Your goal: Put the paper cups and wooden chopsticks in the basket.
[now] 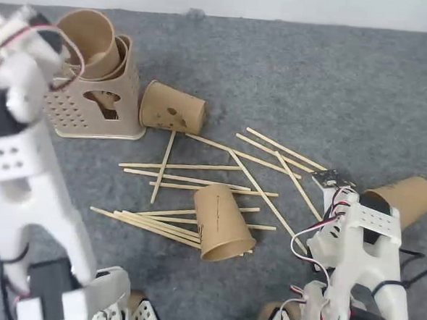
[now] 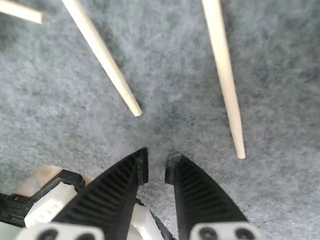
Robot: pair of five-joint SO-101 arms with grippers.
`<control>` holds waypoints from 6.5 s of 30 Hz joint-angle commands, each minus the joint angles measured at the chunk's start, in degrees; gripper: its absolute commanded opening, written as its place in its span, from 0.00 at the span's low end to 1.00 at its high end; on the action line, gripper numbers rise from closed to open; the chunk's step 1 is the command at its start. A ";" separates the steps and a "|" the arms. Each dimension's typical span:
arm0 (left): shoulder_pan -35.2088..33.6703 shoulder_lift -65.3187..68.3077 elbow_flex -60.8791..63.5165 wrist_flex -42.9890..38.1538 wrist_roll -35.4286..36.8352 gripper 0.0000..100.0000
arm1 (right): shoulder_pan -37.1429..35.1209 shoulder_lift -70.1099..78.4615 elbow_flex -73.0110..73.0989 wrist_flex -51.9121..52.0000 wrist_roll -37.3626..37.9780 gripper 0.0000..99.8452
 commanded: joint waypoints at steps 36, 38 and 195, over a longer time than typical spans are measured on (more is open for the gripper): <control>-3.34 28.40 -33.19 22.33 -4.84 0.30 | -0.66 -2.07 -0.26 -0.57 0.70 0.07; -3.25 32.00 -38.02 24.09 -4.84 0.30 | -0.66 -2.07 -0.26 -0.57 0.70 0.07; 1.58 48.26 -38.81 5.63 -19.52 0.01 | -0.66 -2.07 -0.53 -0.40 2.64 0.07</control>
